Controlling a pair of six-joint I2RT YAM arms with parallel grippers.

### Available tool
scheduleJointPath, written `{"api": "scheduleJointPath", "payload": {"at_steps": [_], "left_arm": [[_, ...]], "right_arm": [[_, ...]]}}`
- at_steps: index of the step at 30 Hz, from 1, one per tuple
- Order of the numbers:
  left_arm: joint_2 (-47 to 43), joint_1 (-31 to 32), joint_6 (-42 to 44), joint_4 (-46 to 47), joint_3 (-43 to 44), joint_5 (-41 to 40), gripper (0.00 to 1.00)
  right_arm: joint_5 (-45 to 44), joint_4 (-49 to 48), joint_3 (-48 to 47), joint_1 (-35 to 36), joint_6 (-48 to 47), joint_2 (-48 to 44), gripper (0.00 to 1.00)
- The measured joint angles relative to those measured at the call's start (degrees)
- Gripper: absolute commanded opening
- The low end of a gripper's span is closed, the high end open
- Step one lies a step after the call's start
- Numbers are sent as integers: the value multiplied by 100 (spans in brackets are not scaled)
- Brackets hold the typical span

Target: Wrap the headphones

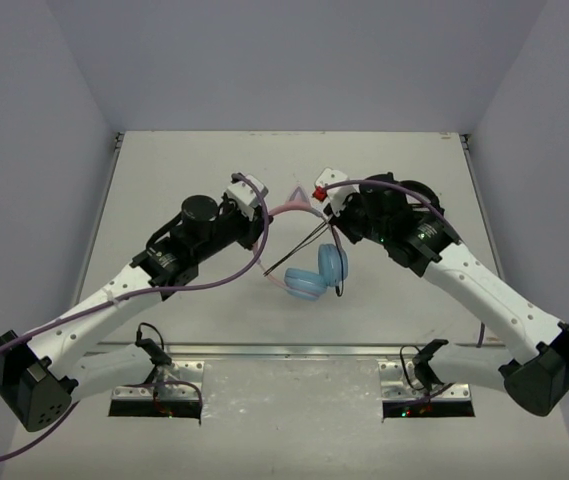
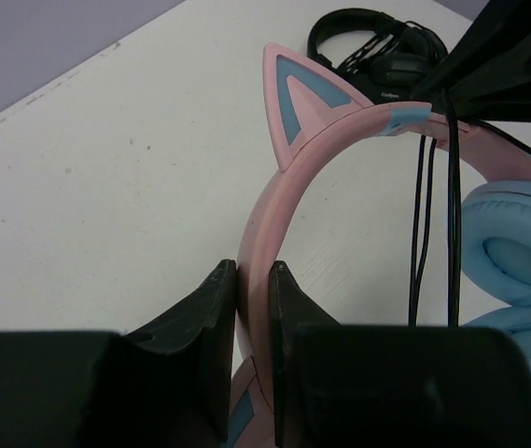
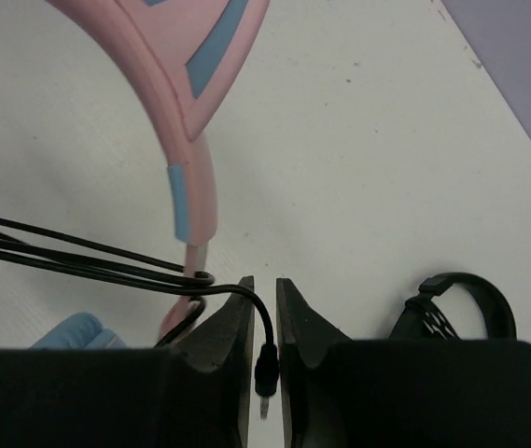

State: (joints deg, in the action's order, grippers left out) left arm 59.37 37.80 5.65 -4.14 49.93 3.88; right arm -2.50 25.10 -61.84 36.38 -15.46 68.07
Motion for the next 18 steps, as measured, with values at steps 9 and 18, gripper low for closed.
{"api": "scheduleJointPath", "payload": {"at_steps": [9, 18], "left_arm": [[262, -15, -229, -203, 186, 658, 0], [1080, -133, -455, -595, 1093, 800, 0]], "right_arm": [[212, -289, 378, -382, 658, -450, 27], [428, -774, 1248, -979, 1298, -699, 15]]}}
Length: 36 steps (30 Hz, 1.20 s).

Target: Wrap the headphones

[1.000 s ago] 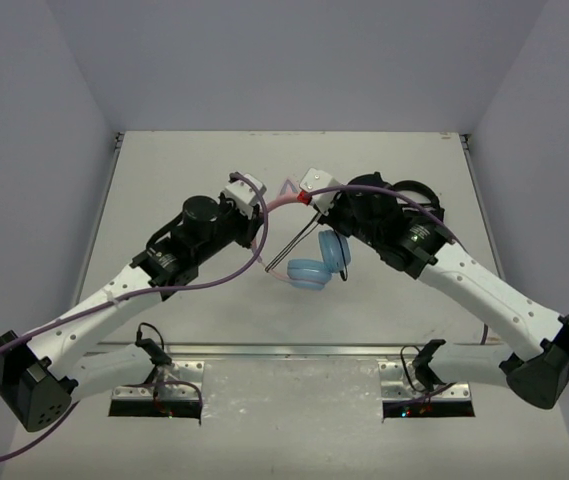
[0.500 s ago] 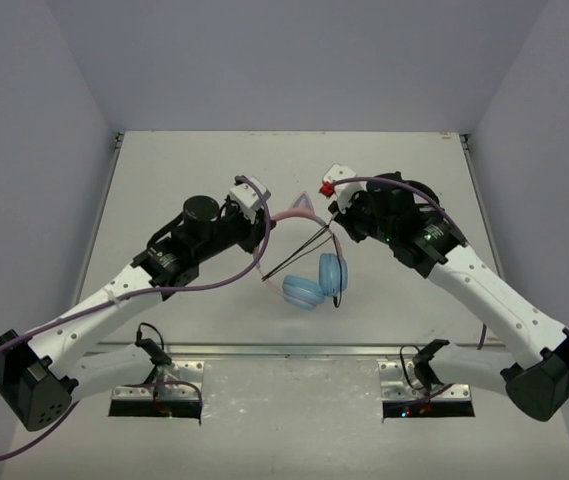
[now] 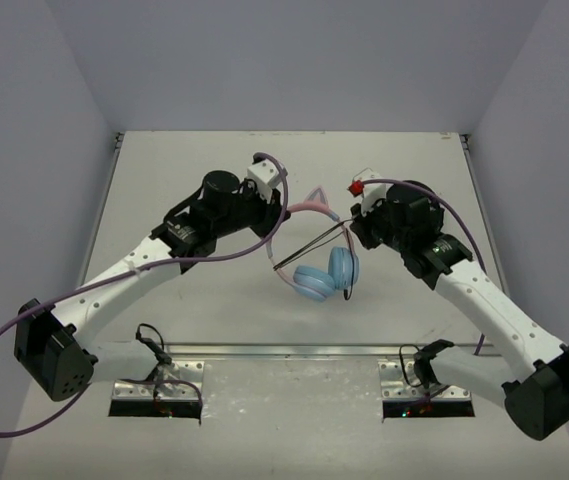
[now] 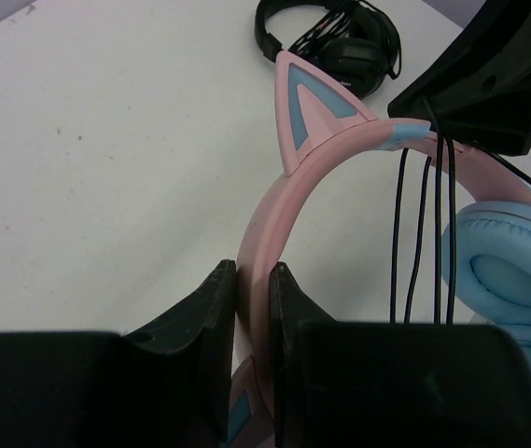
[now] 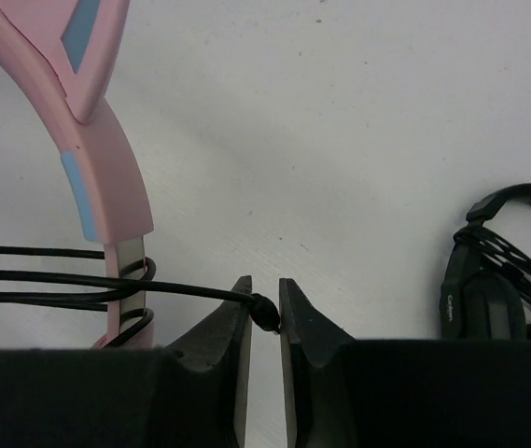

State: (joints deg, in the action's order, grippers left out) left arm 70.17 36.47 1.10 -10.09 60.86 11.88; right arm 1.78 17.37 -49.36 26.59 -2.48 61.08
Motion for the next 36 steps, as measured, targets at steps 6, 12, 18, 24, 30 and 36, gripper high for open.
{"api": "scheduleJointPath", "payload": {"at_steps": [6, 12, 18, 24, 30, 36], "left_arm": [[326, -20, 2, -142, 216, -4, 0], [382, -57, 11, -229, 317, 31, 0], [601, -155, 76, -111, 450, 251, 0], [772, -433, 157, 66, 485, 667, 0], [1320, -678, 472, 0, 944, 914, 1], [1773, -734, 844, -52, 1032, 1370, 0]], "right_arm": [[210, -92, 72, -372, 378, -48, 30], [225, -9, 70, -516, 697, -48, 46], [286, 160, 70, -863, 1021, -4, 58], [269, 511, 68, -1357, 1478, 251, 63], [-146, 1316, -42, -1882, 2295, 448, 98], [-365, 2361, -566, -2197, 3034, -133, 99]]}}
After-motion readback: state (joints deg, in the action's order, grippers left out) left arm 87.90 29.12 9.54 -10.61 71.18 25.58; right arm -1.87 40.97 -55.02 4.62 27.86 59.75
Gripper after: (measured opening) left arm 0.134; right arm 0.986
